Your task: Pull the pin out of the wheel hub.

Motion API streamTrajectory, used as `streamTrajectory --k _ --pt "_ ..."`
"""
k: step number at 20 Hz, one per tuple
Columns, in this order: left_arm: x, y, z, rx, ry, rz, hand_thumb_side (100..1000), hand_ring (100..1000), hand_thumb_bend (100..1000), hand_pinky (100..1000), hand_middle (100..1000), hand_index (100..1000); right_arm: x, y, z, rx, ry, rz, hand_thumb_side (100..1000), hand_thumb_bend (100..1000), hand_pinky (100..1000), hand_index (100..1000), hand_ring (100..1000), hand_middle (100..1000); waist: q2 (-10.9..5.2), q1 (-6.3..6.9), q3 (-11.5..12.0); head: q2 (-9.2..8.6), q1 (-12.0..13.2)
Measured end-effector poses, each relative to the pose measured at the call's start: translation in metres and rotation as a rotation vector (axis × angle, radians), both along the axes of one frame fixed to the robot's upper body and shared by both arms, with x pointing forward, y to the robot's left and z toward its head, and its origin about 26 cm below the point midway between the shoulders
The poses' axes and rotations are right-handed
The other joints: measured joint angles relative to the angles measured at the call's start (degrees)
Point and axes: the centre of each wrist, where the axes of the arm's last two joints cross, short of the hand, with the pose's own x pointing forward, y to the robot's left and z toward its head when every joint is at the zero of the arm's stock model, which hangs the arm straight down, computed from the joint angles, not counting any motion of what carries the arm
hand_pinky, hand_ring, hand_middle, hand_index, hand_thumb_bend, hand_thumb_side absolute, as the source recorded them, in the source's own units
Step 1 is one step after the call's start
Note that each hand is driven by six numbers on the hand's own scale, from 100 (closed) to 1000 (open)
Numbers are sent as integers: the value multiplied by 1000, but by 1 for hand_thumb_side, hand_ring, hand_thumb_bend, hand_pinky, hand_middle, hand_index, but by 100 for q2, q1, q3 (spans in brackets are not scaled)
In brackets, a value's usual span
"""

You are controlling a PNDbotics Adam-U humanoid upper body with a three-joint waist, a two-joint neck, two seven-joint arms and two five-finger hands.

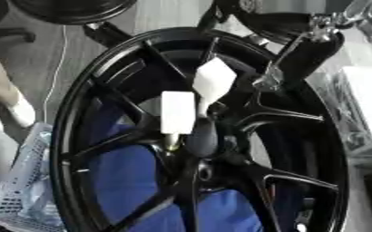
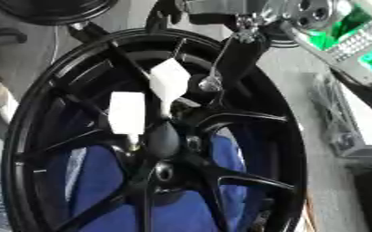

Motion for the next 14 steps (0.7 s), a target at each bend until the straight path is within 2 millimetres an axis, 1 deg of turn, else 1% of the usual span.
streamTrajectory --k 4,7,14 --pt "0 0 0 1 0 4 753 709 100 857 733 799 2 -1 -6 10 11 -13 100 420 883 888 868 823 74 -6 65 -1 -16" --pt "0 -1 -1 -5 2 4 754 708 100 857 732 799 2 0 -7 12 12 -15 106 405 881 886 867 823 129 -27 86 -1 -20" --pt "0 -1 -3 -14 8 8 757 707 100 859 732 798 2 0 -8 18 21 -18 111 382 879 882 865 821 199 -55 114 -1 -42"
